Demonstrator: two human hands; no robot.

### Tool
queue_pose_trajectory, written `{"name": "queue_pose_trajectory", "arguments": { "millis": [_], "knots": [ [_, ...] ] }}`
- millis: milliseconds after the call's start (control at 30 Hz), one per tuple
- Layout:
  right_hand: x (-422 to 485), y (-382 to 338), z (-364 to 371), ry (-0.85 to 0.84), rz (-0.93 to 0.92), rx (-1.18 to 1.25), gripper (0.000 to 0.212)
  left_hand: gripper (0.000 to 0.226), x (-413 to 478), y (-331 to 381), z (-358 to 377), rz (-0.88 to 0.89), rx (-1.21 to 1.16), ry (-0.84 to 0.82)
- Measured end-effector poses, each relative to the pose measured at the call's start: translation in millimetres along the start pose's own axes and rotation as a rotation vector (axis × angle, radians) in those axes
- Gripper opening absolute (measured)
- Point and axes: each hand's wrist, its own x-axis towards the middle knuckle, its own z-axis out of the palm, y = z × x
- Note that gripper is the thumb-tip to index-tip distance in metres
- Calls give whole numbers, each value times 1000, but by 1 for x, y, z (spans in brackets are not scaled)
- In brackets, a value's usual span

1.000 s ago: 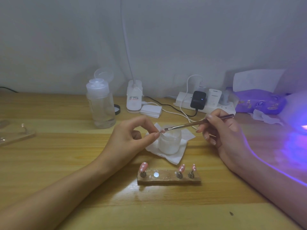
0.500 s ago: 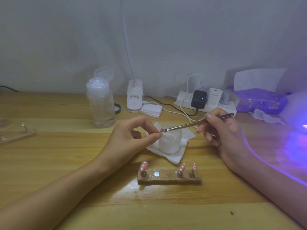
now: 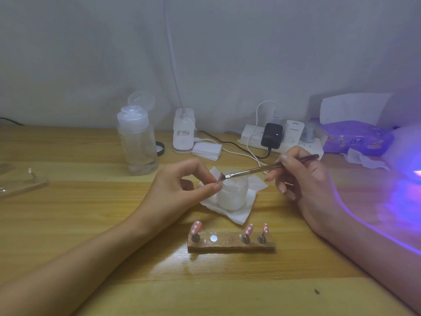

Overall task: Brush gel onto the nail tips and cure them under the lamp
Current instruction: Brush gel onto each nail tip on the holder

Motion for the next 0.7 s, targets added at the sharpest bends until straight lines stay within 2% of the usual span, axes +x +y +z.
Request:
{"name": "queue_pose_trajectory", "arguments": {
  "millis": [133, 267, 400, 567, 700],
  "knots": [
    [1, 1, -2, 40, 6, 14, 28, 14, 0, -1, -1, 3, 5, -7],
    [0, 0, 0, 8, 7, -1, 23, 13, 0, -2, -1, 4, 5, -1],
    [1, 1, -2, 70, 10, -4, 25, 14, 0, -2, -1, 1, 7, -9],
    [-1, -1, 1, 6, 8, -8, 22, 15, 0, -2, -1, -3, 6, -8],
    [1, 0, -1, 61, 6, 1, 26, 16, 0, -1, -1, -5, 11, -9]
  ]
}}
